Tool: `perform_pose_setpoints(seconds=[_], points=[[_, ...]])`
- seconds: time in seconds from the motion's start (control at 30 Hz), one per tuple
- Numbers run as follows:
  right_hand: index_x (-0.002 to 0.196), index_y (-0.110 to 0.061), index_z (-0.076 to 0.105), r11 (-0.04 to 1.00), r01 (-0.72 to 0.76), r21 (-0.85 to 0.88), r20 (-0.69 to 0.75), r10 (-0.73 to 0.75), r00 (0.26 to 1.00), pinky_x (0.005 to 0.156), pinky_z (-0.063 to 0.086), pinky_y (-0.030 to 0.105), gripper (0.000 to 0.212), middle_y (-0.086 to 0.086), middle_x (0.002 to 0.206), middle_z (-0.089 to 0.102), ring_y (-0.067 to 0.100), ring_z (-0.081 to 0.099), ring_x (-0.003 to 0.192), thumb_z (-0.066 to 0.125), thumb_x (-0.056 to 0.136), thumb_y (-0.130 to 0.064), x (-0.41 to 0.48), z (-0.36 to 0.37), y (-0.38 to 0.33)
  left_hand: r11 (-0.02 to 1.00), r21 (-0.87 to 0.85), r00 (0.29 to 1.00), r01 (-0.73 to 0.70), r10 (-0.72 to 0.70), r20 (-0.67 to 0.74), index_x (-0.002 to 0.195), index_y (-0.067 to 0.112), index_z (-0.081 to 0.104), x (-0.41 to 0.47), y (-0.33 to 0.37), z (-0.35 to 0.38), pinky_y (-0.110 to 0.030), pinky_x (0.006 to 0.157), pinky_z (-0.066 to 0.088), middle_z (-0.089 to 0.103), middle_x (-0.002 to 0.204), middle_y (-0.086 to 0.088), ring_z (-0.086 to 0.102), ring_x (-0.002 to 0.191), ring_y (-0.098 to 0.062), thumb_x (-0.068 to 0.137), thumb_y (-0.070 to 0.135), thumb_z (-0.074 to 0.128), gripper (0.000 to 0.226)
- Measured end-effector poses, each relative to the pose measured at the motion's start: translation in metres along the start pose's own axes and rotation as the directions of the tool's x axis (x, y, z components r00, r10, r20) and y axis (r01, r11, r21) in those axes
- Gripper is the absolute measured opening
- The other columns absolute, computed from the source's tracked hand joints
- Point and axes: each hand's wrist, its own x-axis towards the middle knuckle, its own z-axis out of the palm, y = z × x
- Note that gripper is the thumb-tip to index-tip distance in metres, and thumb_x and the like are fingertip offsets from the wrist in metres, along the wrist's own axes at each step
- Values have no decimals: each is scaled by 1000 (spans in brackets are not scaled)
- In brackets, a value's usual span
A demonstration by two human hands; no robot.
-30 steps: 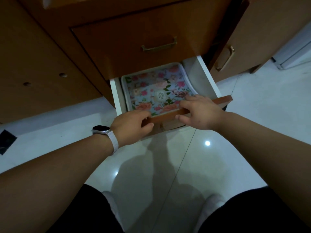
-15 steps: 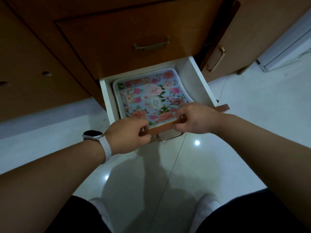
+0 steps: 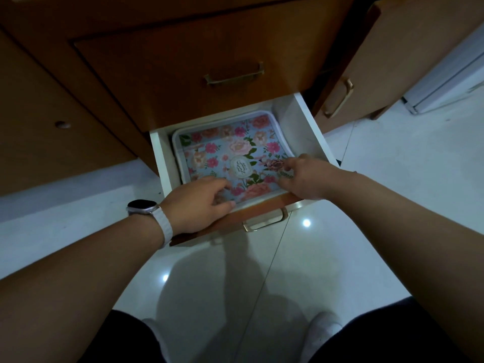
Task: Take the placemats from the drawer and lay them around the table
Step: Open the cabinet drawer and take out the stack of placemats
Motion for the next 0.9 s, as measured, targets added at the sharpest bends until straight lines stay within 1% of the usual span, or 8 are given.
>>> perform_pose_setpoints(seconds=[0.1,0.2,0.33,0.43,0.53,0.7,0.77,0.9], points=[[135,-17,45,993,-28,-118,139,45,989,89,34,32,46,15,130,45,26,46,107,41,100,-46,2,-5,-8,1000,11,999,1,-1,-34,137,31,44,4,-2,3,-31,86,48,54,124,6,52,107,-12,87,61,53,59],[136,-13,46,988,-25,-154,190,55,980,104,28,35,42,14,134,48,30,44,123,32,105,-37,8,-10,-20,1000,15,998,12,-11,-60,137,31,44,6,-4,5,-30,87,47,54,127,6,52,110,-12,86,61,54,60],[145,-18,35,980,-5,-198,228,51,972,110,23,43,46,12,140,44,32,36,130,29,105,-39,23,-6,-25,1000,2,994,29,-28,-104,135,30,46,3,-7,6,-31,87,48,55,126,5,52,109,-13,88,56,56,55],[148,-18,26,988,-53,-146,244,88,966,110,24,44,61,10,141,36,35,25,136,37,100,-53,35,-2,-19,1000,14,992,23,-21,-127,133,30,47,2,-6,8,-32,84,48,55,122,7,52,107,-11,88,55,56,52],[148,-15,27,982,-146,-121,230,171,958,112,28,47,74,14,140,35,35,32,132,44,92,-61,46,6,-14,999,26,988,24,-20,-152,131,30,49,3,-6,10,-31,81,47,56,117,9,52,104,-11,88,55,55,50],[144,-8,21,936,-332,115,122,318,940,103,45,46,85,23,140,35,37,42,129,70,83,-40,45,6,-13,998,60,988,19,-9,-154,128,32,50,5,-8,12,-28,77,46,57,113,11,53,100,-11,88,59,52,49],[143,-5,24,934,-328,140,78,320,944,100,47,42,73,23,140,37,37,43,128,65,89,-31,42,3,-12,998,54,987,21,-12,-158,128,32,50,4,-9,13,-27,75,45,58,113,11,53,100,-10,88,59,52,49],[132,-5,44,914,-245,324,-166,310,936,94,51,42,50,21,130,50,37,54,115,65,88,-18,38,-3,-10,999,46,989,25,-18,-148,129,31,50,5,-9,13,-28,77,46,57,115,9,54,102,-12,88,59,51,50]])
